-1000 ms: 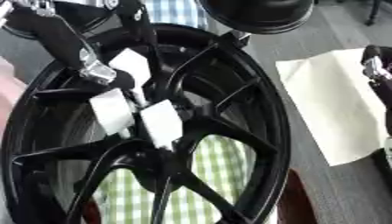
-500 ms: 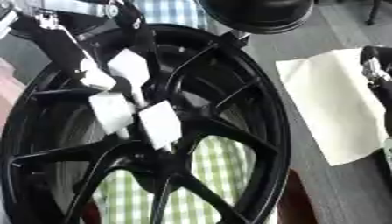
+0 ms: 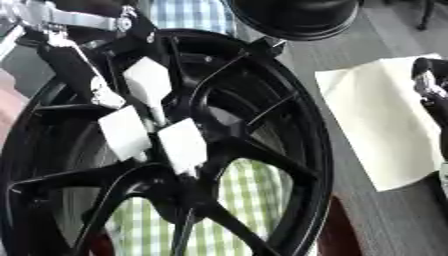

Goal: Pull the pin out of the wheel hub.

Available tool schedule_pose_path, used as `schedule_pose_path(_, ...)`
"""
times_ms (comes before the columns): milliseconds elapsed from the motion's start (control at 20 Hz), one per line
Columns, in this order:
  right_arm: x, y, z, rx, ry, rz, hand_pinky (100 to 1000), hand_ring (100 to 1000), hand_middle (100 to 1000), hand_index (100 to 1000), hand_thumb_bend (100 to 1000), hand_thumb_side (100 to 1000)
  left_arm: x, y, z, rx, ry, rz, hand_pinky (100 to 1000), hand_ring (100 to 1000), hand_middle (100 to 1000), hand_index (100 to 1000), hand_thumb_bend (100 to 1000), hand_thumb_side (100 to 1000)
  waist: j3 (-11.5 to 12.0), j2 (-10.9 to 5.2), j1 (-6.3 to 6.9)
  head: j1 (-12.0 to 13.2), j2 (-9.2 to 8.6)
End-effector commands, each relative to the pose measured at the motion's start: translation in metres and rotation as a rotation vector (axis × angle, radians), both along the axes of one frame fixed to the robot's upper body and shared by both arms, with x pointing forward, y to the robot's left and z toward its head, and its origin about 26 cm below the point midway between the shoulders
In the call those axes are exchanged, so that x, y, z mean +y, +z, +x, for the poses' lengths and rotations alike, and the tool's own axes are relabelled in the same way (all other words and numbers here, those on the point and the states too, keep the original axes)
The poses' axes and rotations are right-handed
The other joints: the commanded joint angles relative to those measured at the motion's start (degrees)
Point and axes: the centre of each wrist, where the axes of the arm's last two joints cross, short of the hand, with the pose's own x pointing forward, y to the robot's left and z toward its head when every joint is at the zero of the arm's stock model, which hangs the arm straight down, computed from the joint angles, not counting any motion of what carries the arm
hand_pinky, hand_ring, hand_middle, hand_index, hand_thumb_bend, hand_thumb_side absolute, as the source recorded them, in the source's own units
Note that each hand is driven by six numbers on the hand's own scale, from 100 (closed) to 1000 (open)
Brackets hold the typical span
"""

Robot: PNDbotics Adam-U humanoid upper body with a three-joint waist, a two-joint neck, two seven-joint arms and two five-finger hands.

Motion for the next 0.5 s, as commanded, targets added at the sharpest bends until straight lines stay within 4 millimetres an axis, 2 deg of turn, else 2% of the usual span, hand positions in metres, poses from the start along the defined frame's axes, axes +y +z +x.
schedule_pose_path(50, -0.0008, 0.0074, -0.0019, -0.027, 0.006, -0.004, 811, 764, 585, 698, 275, 423, 0.0011, 0.0097, -0.0014, -0.027, -0.021, 0.040, 795, 736, 697, 795, 428, 306, -0.1, -0.99, -0.04, 0.2, -0.65)
schedule_pose_path(400, -0.0007, 0.0064, -0.0017, -0.025, 0.008, -0.001, 811, 764, 585, 698, 274, 424, 0.0016, 0.0121, -0.0006, -0.025, -0.035, 0.024, 790, 722, 670, 777, 415, 298, -0.1, -0.95, 0.00, 0.2, -0.66)
schedule_pose_path(500, -0.0008, 0.0054, -0.0016, -0.021, 0.007, 0.002, 811, 764, 584, 698, 275, 426, 0.0001, 0.0123, -0.0008, -0.022, -0.047, 0.017, 781, 687, 607, 727, 374, 292, -0.1, -0.94, -0.02, 0.3, -0.56)
